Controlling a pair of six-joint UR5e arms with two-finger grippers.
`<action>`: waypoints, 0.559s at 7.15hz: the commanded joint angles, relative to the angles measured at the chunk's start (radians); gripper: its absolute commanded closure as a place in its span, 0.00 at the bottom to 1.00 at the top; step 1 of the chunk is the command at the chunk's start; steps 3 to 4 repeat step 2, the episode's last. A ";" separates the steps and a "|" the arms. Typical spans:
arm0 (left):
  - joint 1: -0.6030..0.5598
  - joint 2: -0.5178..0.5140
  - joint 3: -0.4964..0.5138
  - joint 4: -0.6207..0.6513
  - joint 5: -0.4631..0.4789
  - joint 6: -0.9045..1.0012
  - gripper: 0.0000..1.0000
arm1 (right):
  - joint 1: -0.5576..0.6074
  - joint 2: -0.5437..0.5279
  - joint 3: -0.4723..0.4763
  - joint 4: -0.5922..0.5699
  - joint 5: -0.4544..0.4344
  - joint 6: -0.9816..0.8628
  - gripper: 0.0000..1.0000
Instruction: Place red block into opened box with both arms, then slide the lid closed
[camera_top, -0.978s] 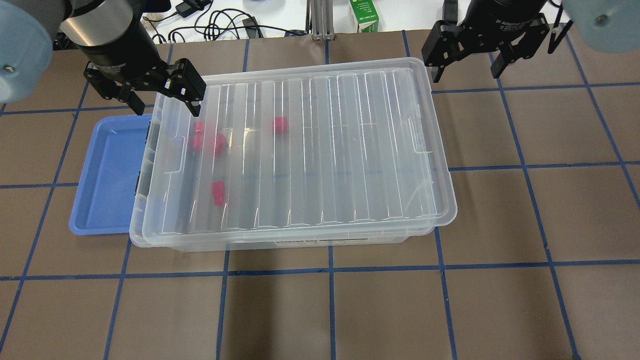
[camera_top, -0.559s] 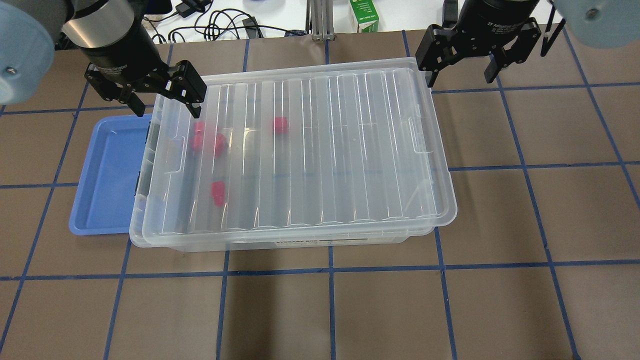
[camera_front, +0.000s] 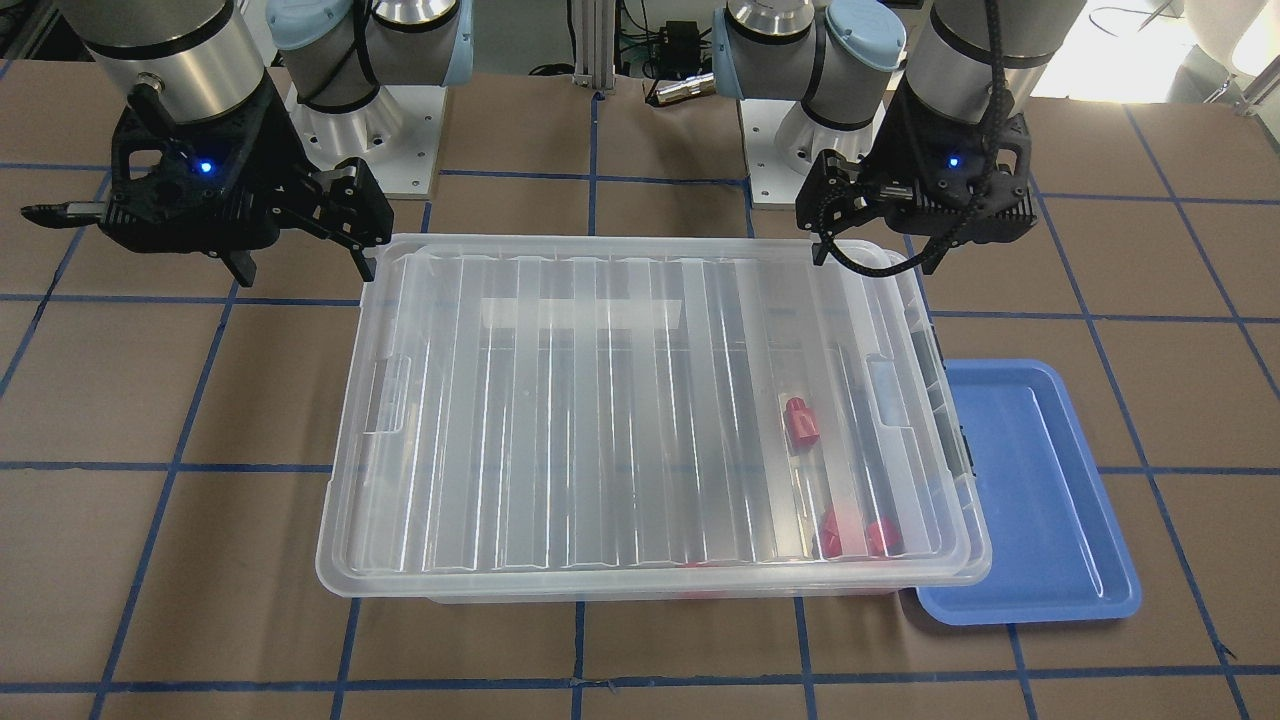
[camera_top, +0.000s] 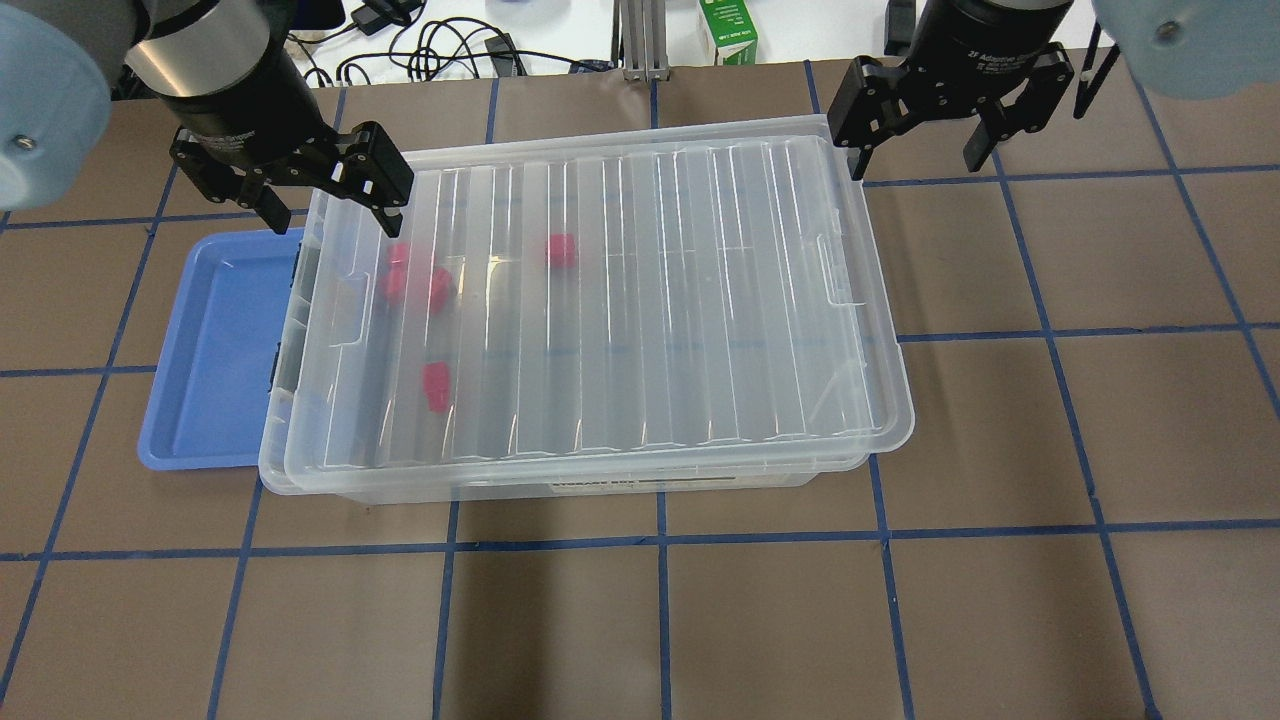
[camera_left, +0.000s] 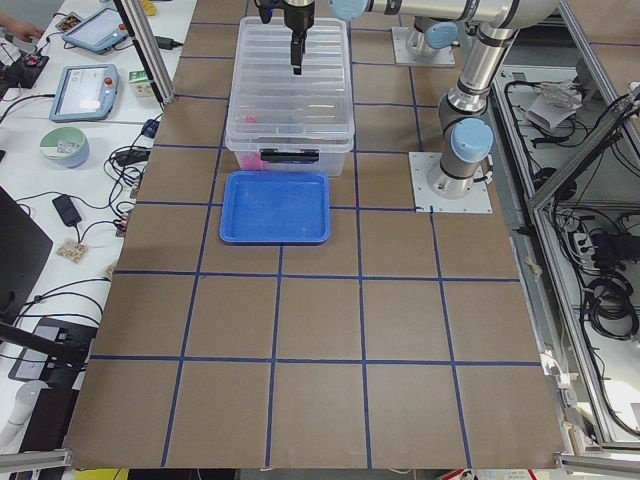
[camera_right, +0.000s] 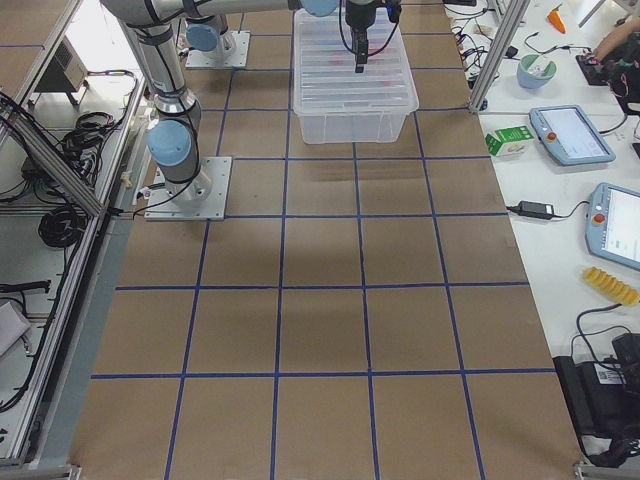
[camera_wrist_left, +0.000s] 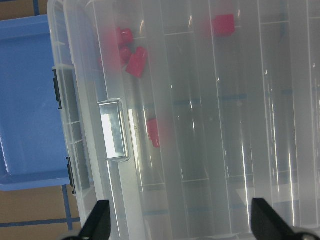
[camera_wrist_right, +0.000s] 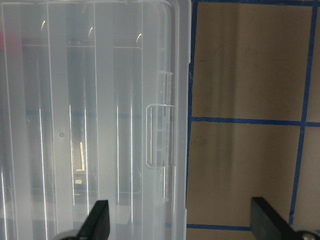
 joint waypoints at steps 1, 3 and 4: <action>0.000 0.000 -0.001 0.000 0.000 0.000 0.00 | 0.000 0.000 0.000 0.000 0.000 0.000 0.00; 0.000 0.000 -0.001 0.000 0.000 0.000 0.00 | 0.000 0.001 0.000 0.001 0.000 0.000 0.00; 0.000 0.000 -0.001 0.000 0.000 0.000 0.00 | 0.000 0.001 0.000 0.001 0.000 0.000 0.00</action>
